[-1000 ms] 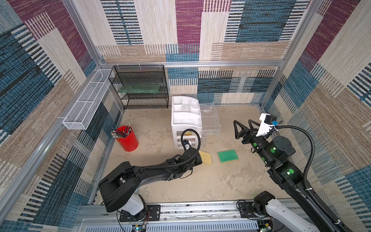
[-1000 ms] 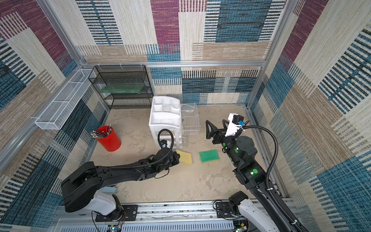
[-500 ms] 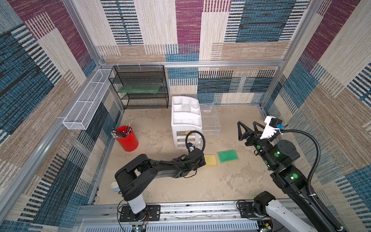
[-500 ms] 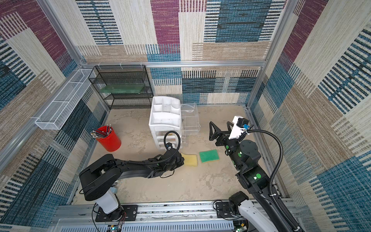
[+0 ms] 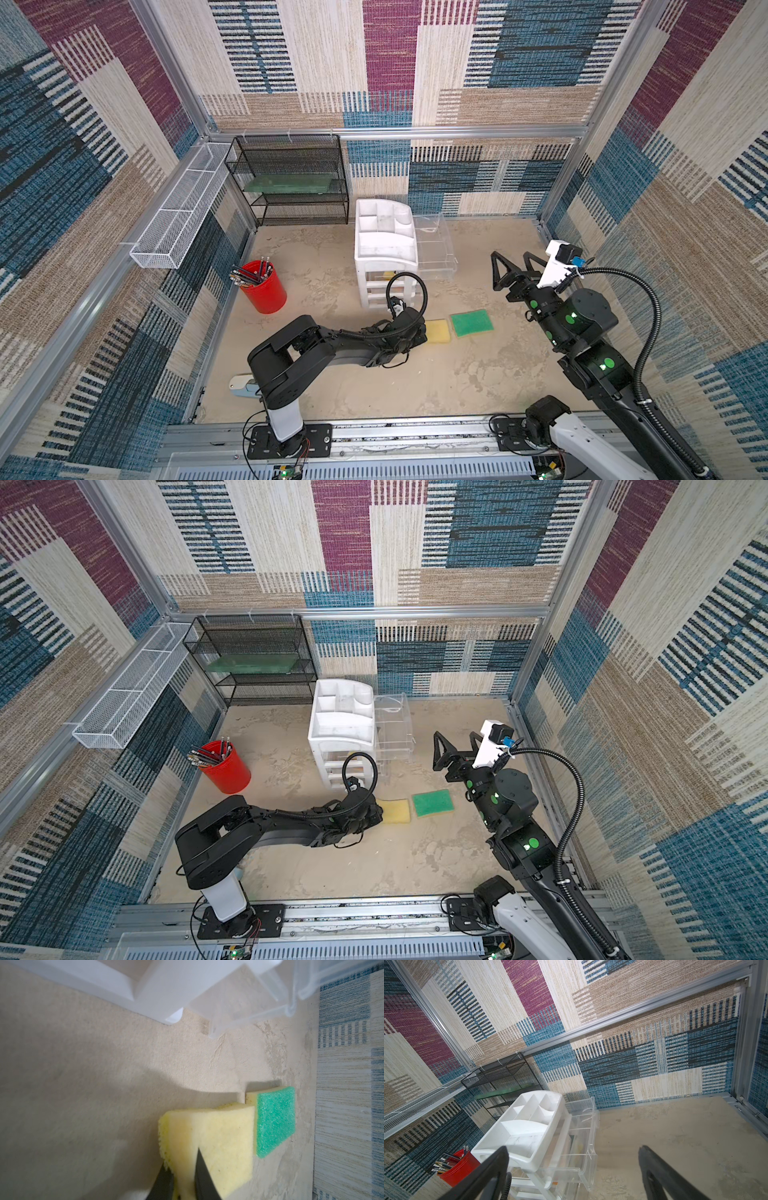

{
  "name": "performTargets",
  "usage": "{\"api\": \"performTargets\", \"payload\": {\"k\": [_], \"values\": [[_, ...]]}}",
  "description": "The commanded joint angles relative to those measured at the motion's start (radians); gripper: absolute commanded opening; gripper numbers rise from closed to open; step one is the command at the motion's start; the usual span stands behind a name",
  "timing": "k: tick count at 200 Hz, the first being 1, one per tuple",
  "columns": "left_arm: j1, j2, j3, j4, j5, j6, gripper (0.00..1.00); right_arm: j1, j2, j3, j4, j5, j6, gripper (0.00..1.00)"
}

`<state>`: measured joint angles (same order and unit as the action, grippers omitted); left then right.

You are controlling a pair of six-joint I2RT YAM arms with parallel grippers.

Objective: Take the sponge out of the drawer
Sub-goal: Place the sponge at the center of the board.

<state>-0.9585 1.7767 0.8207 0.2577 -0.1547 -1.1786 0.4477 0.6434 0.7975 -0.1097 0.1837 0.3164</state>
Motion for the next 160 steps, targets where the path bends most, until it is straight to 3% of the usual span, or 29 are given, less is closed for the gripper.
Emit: {"api": "performTargets", "payload": {"k": [1, 45, 137, 160], "values": [[-0.001, -0.005, 0.003, 0.000, -0.022, -0.004, 0.22, 0.000, 0.004, -0.003, 0.016, 0.011, -0.001, 0.98], [-0.001, -0.016, 0.004, -0.021, -0.033, 0.002, 0.34, -0.002, 0.012, 0.001, 0.016, 0.002, -0.004, 0.98], [-0.001, -0.037, -0.023, -0.030, -0.050, -0.024, 0.41, -0.003, 0.022, 0.002, 0.016, -0.005, -0.009, 0.99], [-0.002, -0.048, -0.031, -0.031, -0.057, -0.024, 0.48, -0.005, 0.023, 0.002, 0.018, -0.011, -0.011, 0.99]]}}
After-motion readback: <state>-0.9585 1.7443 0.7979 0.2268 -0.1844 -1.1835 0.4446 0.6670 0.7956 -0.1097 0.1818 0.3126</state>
